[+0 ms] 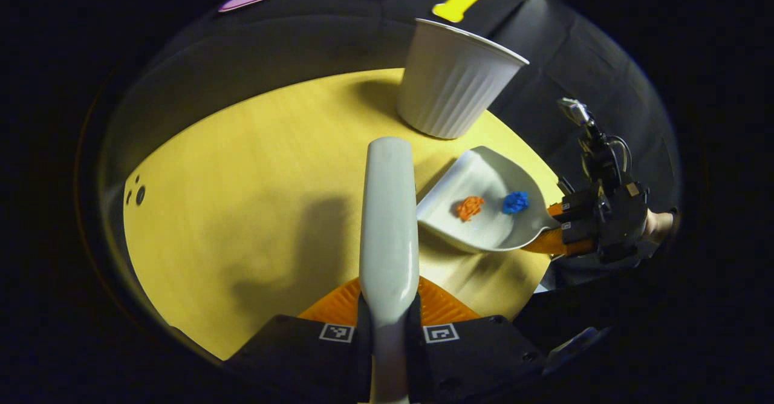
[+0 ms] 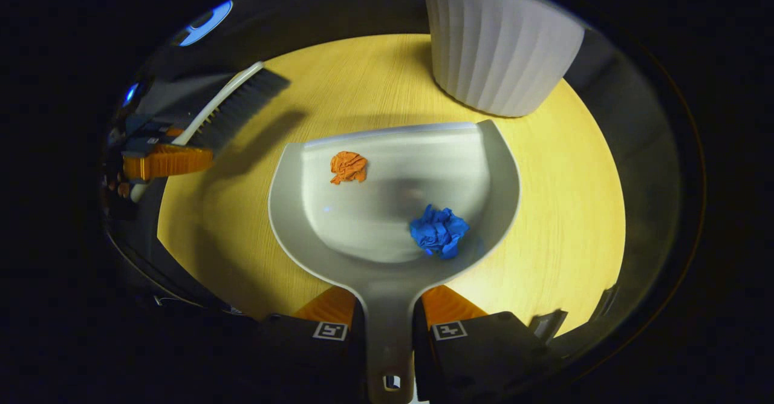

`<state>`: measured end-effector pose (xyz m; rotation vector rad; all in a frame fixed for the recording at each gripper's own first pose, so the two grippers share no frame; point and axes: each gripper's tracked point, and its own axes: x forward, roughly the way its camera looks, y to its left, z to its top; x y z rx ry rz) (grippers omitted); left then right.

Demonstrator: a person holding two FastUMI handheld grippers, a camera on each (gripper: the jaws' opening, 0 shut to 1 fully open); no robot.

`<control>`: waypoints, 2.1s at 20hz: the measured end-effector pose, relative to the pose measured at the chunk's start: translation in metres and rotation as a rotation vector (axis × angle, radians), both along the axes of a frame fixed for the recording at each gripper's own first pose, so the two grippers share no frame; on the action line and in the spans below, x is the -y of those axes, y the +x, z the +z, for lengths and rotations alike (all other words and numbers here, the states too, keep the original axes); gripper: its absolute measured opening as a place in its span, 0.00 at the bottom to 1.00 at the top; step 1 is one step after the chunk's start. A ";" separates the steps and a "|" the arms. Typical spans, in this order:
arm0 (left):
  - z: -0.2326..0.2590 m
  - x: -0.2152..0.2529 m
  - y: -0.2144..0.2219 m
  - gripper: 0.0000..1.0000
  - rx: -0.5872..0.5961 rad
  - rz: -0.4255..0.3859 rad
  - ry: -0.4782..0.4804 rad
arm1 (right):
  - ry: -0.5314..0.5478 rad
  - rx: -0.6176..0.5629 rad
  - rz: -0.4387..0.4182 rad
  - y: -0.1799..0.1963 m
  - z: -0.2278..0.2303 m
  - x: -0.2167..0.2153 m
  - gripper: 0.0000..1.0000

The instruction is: Pick up the small broom and dustpan from the desktop, sweep the trash into the dustpan with the broom, and then empty the trash into the garbage bin.

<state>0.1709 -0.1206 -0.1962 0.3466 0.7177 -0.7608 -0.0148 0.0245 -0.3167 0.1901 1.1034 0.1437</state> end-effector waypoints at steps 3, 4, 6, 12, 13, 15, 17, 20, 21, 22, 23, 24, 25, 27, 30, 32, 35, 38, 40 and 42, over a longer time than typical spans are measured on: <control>-0.033 -0.018 0.004 0.27 0.018 0.060 0.001 | -0.013 0.011 0.009 -0.004 0.010 0.009 0.32; -0.042 -0.024 0.005 0.27 0.022 0.074 0.003 | -0.015 0.012 0.009 -0.006 0.012 0.010 0.36; -0.053 -0.031 -0.001 0.27 0.024 0.098 0.006 | -0.013 0.019 0.014 -0.010 0.021 0.013 0.36; -0.061 -0.045 -0.021 0.27 0.027 0.129 0.004 | -0.035 0.083 0.066 -0.013 0.056 0.028 0.36; -0.062 -0.045 -0.021 0.27 0.033 0.134 0.002 | -0.021 0.088 0.065 -0.011 0.060 0.030 0.32; -0.061 -0.046 -0.022 0.27 0.044 0.145 -0.006 | 0.000 0.085 0.039 -0.011 0.067 0.036 0.36; -0.061 -0.050 -0.025 0.27 0.053 0.169 -0.015 | 0.010 0.102 0.009 -0.003 0.078 0.042 0.36; -0.060 -0.063 -0.032 0.29 0.050 0.213 -0.046 | 0.039 0.142 -0.033 0.018 0.117 0.063 0.36; -0.062 -0.069 -0.034 0.29 0.046 0.229 -0.057 | 0.044 0.160 -0.043 0.027 0.129 0.071 0.36; -0.063 -0.074 -0.036 0.29 0.040 0.244 -0.066 | 0.041 0.178 -0.053 0.039 0.137 0.079 0.36; -0.064 -0.080 -0.041 0.29 0.039 0.260 -0.070 | 0.038 0.193 -0.063 0.051 0.141 0.086 0.32; -0.064 -0.085 -0.043 0.27 0.041 0.275 -0.071 | 0.034 0.207 -0.075 0.065 0.146 0.093 0.32; -0.063 -0.089 -0.046 0.27 0.044 0.287 -0.074 | 0.033 0.222 -0.090 0.080 0.147 0.099 0.36; -0.060 -0.101 -0.050 0.27 0.049 0.315 -0.086 | 0.035 0.237 -0.127 0.104 0.144 0.106 0.36; -0.055 -0.120 -0.052 0.27 0.061 0.371 -0.108 | -0.034 0.254 -0.155 0.144 0.130 0.123 0.36; -0.051 -0.132 -0.056 0.27 0.067 0.414 -0.132 | -0.082 0.267 -0.178 0.168 0.121 0.134 0.40; -0.049 -0.150 -0.066 0.27 0.070 0.486 -0.163 | -0.127 0.301 -0.205 0.195 0.116 0.144 0.36; -0.051 -0.164 -0.076 0.27 0.053 0.559 -0.181 | -0.182 0.327 -0.212 0.210 0.112 0.157 0.36; -0.052 -0.174 -0.086 0.27 0.044 0.610 -0.177 | -0.243 0.326 -0.190 0.212 0.104 0.164 0.36; -0.051 -0.180 -0.095 0.27 0.040 0.656 -0.175 | -0.309 0.322 -0.146 0.212 0.097 0.167 0.36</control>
